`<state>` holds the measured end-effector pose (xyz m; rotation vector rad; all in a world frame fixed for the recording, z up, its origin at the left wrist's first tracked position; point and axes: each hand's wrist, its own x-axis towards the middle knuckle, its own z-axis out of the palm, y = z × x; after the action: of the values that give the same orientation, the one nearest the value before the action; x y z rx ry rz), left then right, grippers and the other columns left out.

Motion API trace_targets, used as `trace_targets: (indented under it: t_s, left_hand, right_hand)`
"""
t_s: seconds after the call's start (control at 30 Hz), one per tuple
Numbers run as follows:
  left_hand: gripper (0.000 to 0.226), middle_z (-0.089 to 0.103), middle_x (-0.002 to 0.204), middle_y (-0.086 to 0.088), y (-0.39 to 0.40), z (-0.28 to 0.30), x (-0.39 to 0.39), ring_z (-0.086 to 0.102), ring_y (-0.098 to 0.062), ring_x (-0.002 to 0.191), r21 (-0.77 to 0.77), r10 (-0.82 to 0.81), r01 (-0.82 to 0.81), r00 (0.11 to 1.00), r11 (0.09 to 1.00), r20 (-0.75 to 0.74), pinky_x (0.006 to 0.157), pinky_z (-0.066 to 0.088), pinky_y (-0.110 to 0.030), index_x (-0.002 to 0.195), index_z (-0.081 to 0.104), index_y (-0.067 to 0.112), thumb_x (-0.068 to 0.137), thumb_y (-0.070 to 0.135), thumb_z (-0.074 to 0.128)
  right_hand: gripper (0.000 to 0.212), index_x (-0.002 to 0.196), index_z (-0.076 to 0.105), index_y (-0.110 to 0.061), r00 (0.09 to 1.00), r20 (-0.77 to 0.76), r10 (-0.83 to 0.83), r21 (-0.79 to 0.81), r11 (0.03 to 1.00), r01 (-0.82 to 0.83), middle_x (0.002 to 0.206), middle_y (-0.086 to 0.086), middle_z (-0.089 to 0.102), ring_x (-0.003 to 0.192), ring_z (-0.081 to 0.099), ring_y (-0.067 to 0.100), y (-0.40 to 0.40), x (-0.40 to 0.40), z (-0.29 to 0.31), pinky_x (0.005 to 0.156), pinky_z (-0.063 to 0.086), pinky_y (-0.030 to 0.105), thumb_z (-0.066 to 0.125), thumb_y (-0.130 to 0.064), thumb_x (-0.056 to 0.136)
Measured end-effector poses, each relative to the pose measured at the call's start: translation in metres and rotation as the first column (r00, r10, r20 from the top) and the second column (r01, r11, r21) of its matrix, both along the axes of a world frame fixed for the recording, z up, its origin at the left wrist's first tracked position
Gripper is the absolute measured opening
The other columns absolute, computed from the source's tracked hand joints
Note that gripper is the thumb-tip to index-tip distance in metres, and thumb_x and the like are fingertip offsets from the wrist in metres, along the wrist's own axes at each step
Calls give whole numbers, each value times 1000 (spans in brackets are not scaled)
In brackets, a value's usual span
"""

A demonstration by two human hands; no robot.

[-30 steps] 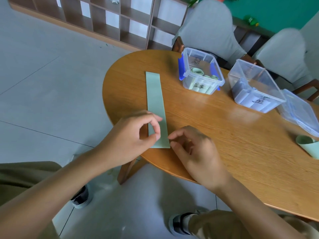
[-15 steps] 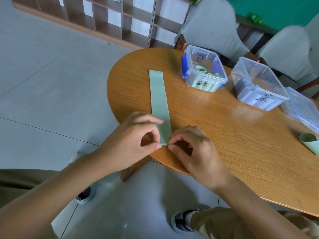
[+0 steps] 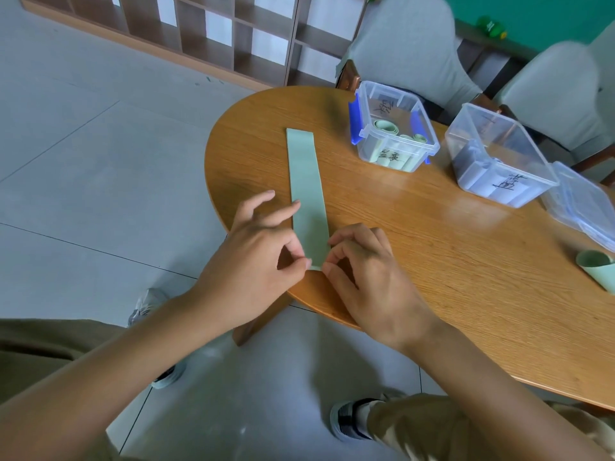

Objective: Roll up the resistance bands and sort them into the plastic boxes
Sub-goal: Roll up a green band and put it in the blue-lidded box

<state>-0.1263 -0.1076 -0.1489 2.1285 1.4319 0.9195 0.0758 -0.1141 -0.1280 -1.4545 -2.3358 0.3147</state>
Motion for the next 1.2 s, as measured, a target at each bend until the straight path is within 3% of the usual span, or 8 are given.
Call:
trace_targets:
  t_s: [0.1,0.17,0.3,0.5,0.67,0.83,1.03,1.2]
  left_hand:
    - [16,60,139,8,-1,0,4,31,-15,141,44,85,-84,996,995,-3,106,19,-7,69,69,26,80,28,80]
    - [17,69,116,9,-1,1,6,47,-18,121,107,119,-117,993,987,-16,100,30,-15,72,66,24,77,25,82]
    - [22,60,76,12,-4,5,11,55,-15,83,145,96,-100,995,984,41,71,47,-37,81,57,21,78,16,79]
    - [21,58,74,9,-6,3,9,53,-16,77,259,60,-47,997,965,-43,62,47,-39,81,57,17,78,12,77]
    - [11,58,74,3,-7,4,6,53,-21,76,354,5,53,987,934,-160,59,42,-32,80,58,11,83,7,67]
    - [12,59,79,6,-6,5,1,54,-20,82,382,-62,144,974,913,-217,66,38,-24,80,62,13,91,12,66]
    - [14,59,81,9,-4,-1,1,52,-19,84,355,-24,82,986,931,-165,66,43,-31,78,66,15,88,21,74]
    - [13,56,85,7,-2,-8,6,47,-19,88,269,39,-25,998,963,-48,77,43,-35,79,68,19,83,26,78]
  right_hand:
    - [8,93,65,-19,999,-23,-41,-8,999,41,112,-10,50,108,43,13,2,-3,-1,94,43,28,60,-25,96]
    - [4,95,64,-20,996,-54,-71,3,997,71,107,-9,50,104,45,13,3,-5,-1,91,42,27,64,-23,92]
    - [9,92,64,-19,985,-146,-88,87,991,101,92,-9,58,94,53,15,0,-11,-2,78,50,35,68,-13,86]
    - [5,83,65,-12,997,-20,-76,383,921,78,74,-1,64,76,59,25,-6,-13,-10,63,50,42,64,-10,88]
    - [12,81,68,-10,998,54,-28,480,877,-1,71,2,64,72,58,27,-11,-10,-15,64,49,41,63,-3,89]
    - [17,85,74,-16,996,86,35,459,886,-71,76,-1,68,77,60,25,-13,-1,-13,66,50,40,62,-5,91]
    - [11,89,76,-17,1000,-13,16,351,936,-10,85,-4,68,84,59,23,-12,-1,-12,68,51,40,67,-12,90]
    - [2,88,77,-22,980,-167,-106,174,975,135,114,-8,63,113,46,19,-6,-3,-13,96,41,24,77,-23,86]
